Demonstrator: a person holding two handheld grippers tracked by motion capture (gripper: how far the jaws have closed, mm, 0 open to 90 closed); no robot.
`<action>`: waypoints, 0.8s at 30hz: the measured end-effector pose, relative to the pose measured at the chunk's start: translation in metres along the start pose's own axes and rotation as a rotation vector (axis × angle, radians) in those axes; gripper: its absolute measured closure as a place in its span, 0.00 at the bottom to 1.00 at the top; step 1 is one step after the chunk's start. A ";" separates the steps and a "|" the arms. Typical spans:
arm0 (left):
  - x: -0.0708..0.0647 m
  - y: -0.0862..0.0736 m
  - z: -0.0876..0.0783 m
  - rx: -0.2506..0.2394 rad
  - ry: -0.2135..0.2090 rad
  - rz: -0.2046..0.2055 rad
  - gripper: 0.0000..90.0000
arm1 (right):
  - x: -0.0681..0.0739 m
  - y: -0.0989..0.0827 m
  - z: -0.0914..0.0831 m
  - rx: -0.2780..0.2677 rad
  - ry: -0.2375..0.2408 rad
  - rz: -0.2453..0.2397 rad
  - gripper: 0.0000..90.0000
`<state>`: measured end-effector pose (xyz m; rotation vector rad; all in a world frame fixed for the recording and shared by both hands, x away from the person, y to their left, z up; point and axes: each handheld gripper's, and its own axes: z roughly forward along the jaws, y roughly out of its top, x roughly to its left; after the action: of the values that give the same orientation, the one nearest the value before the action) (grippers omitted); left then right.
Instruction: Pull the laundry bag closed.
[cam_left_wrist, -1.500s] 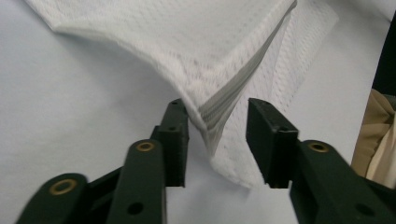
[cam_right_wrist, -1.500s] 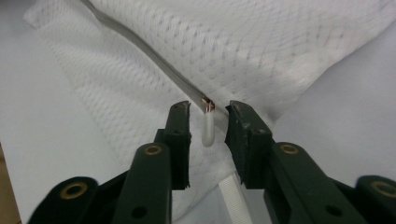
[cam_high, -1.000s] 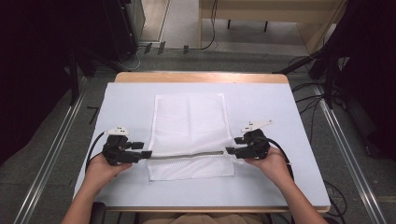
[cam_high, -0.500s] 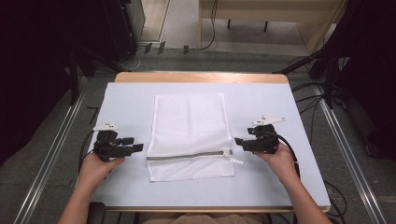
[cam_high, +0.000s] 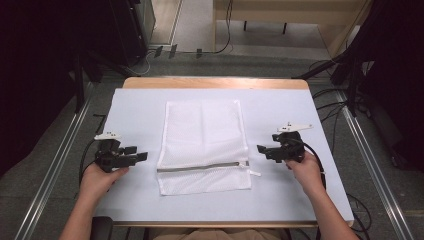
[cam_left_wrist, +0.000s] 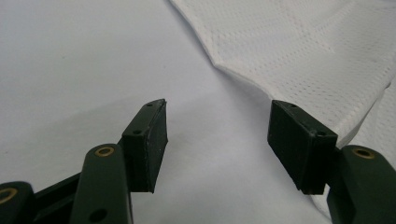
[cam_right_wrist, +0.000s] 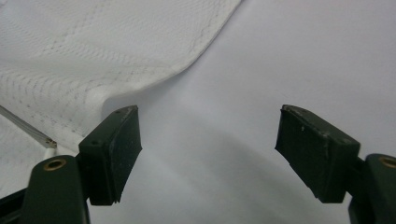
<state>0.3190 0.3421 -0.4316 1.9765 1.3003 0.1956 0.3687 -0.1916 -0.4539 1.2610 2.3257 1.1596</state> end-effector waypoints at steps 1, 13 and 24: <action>0.000 0.000 0.001 0.001 0.006 0.001 0.43 | -0.001 0.000 0.000 -0.003 -0.002 -0.001 0.26; -0.001 -0.001 0.002 0.015 0.018 0.015 0.43 | -0.004 -0.003 0.001 0.006 -0.038 -0.041 0.26; -0.002 -0.001 0.004 0.029 0.025 0.023 0.42 | -0.003 -0.003 0.002 0.010 -0.039 -0.050 0.26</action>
<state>0.3192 0.3390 -0.4344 2.0204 1.3031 0.2143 0.3694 -0.1939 -0.4577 1.2108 2.3238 1.0994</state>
